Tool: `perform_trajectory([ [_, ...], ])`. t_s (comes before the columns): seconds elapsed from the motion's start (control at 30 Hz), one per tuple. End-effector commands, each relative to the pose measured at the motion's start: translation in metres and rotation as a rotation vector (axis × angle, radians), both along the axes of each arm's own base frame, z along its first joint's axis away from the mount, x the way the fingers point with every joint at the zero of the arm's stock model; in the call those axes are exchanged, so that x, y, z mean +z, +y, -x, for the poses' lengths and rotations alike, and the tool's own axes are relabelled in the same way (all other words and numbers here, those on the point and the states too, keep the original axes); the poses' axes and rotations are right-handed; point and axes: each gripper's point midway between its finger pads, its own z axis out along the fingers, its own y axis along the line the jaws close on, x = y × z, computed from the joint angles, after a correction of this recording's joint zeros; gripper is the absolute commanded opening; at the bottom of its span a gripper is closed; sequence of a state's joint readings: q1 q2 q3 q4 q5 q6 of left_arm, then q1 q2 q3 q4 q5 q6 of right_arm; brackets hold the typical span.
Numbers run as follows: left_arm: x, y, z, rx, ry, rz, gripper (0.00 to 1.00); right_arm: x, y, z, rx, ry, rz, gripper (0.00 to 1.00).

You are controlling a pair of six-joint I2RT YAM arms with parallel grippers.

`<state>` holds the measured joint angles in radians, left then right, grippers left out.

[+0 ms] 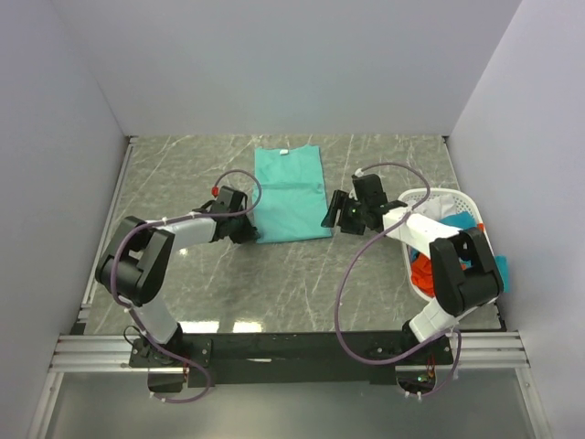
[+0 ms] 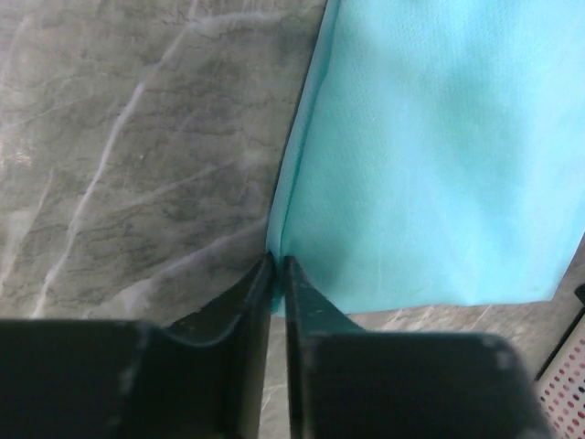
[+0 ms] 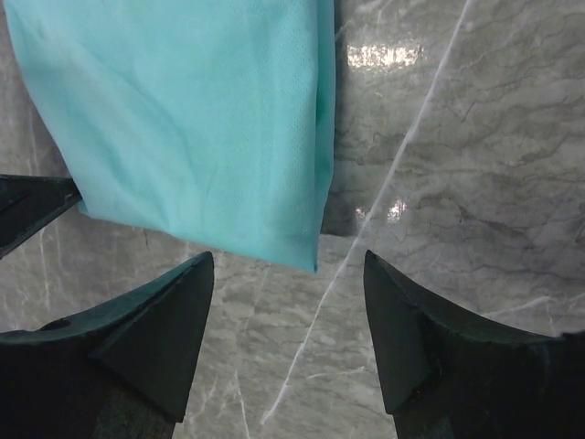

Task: Fold and stack the t-shirts
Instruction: Fold the tshirt

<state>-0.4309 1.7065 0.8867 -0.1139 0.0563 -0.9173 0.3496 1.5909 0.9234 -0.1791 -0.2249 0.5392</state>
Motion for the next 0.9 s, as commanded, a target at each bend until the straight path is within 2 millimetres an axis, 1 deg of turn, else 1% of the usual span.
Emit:
perform_trajectory([
  [0.0, -0.017, 0.003, 0.013, -0.019, 0.052, -0.012, 0.15, 0.004, 0.004, -0.008, -0.001, -0.018, -0.032, 0.72],
  [0.03, -0.021, 0.005, 0.017, -0.015, 0.062, -0.016, 0.11, 0.002, 0.004, -0.008, -0.003, -0.016, -0.032, 0.72],
  [0.1, -0.024, 0.005, 0.019, -0.013, 0.073, -0.016, 0.03, -0.001, 0.006, -0.01, 0.0, -0.008, -0.036, 0.69],
  [0.13, -0.027, 0.005, 0.021, -0.015, 0.081, -0.015, 0.01, -0.003, 0.008, -0.011, 0.003, -0.001, -0.038, 0.65],
  [0.17, -0.028, 0.005, 0.022, -0.015, 0.082, -0.014, 0.01, -0.009, 0.009, -0.011, 0.008, 0.013, -0.037, 0.63],
  [0.2, -0.028, 0.005, 0.021, -0.015, 0.079, -0.012, 0.01, -0.01, 0.01, -0.014, 0.01, 0.006, -0.043, 0.57],
  [0.23, -0.029, 0.004, 0.023, -0.018, 0.084, -0.009, 0.01, -0.012, 0.01, -0.015, 0.007, 0.007, -0.041, 0.55],
  [0.27, -0.029, 0.004, 0.023, -0.017, 0.083, -0.008, 0.01, -0.02, 0.01, -0.015, 0.004, 0.023, -0.035, 0.52],
  [0.37, -0.027, 0.004, 0.024, -0.019, 0.08, -0.001, 0.01, -0.029, 0.011, -0.014, 0.012, 0.053, -0.032, 0.49],
  [0.43, -0.026, 0.004, 0.024, -0.021, 0.069, 0.005, 0.01, -0.032, 0.012, -0.016, 0.013, 0.035, -0.037, 0.44],
  [0.47, -0.024, 0.004, 0.023, -0.021, 0.06, 0.005, 0.01, -0.037, 0.012, -0.017, 0.01, 0.04, -0.037, 0.39],
  [0.5, -0.025, 0.004, 0.024, -0.021, 0.063, 0.005, 0.01, -0.04, 0.013, -0.017, 0.013, 0.051, -0.038, 0.31],
  [0.53, -0.024, 0.005, 0.024, -0.02, 0.062, 0.002, 0.01, -0.042, 0.015, -0.014, 0.022, 0.065, -0.045, 0.16],
  [0.57, -0.023, 0.005, 0.024, -0.016, 0.061, 0.002, 0.01, -0.042, 0.017, -0.013, 0.031, 0.068, -0.053, 0.1],
  [0.6, -0.022, 0.005, 0.025, -0.016, 0.061, 0.006, 0.01, -0.043, 0.017, -0.009, 0.032, 0.078, -0.059, 0.0],
  [0.63, -0.019, 0.005, 0.028, -0.02, 0.054, 0.013, 0.01, -0.036, 0.018, -0.007, 0.036, 0.064, -0.066, 0.0],
  [0.67, -0.018, 0.005, 0.029, -0.023, 0.052, 0.018, 0.01, -0.034, 0.017, -0.004, 0.033, 0.061, -0.063, 0.0],
  [0.7, -0.015, 0.003, 0.032, -0.027, 0.046, 0.028, 0.01, -0.035, 0.013, 0.004, 0.027, 0.081, -0.051, 0.0],
  [0.73, -0.01, 0.004, 0.036, -0.028, 0.035, 0.031, 0.01, -0.024, 0.012, 0.008, 0.026, 0.063, -0.052, 0.0],
  [0.77, -0.007, 0.005, 0.038, -0.023, 0.032, 0.032, 0.01, -0.023, 0.008, 0.014, 0.015, 0.069, -0.039, 0.0],
  [0.8, 0.003, 0.003, 0.04, -0.026, 0.003, 0.037, 0.01, -0.023, 0.007, 0.025, 0.019, 0.094, -0.028, 0.0],
  [0.83, 0.002, 0.006, 0.049, -0.026, 0.013, 0.026, 0.01, -0.01, 0.009, 0.031, 0.032, 0.065, -0.033, 0.0],
  [0.87, 0.006, 0.006, 0.053, -0.023, 0.007, 0.026, 0.01, -0.006, 0.009, 0.038, 0.038, 0.064, -0.03, 0.0],
])
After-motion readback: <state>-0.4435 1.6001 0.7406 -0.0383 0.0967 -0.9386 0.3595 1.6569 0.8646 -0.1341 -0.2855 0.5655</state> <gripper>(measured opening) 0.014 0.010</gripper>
